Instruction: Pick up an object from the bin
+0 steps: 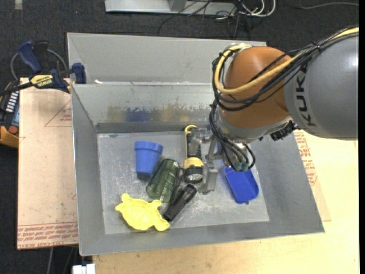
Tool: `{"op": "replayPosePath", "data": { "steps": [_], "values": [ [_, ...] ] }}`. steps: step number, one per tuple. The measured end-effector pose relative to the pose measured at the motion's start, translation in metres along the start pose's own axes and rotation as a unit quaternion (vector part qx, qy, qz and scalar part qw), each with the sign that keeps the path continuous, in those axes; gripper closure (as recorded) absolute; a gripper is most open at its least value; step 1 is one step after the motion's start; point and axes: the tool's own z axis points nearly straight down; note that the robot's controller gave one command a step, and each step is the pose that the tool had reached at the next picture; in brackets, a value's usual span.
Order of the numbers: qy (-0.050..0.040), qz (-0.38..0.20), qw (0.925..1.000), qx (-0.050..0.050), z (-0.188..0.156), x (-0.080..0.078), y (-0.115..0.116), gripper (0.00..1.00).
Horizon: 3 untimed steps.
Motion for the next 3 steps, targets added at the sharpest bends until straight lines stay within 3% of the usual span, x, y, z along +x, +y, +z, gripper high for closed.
{"op": "replayPosePath", "data": {
  "steps": [1,2,3],
  "values": [
    [-0.0039,0.001,1.0,0.0,-0.004,-0.002,-0.001,0.0],
    [-0.0029,-0.117,0.9931,0.0,0.075,0.006,0.005,0.0],
    [-0.004,-0.207,0.9784,0.0,0.065,0.012,0.011,0.0]
  ]
}}
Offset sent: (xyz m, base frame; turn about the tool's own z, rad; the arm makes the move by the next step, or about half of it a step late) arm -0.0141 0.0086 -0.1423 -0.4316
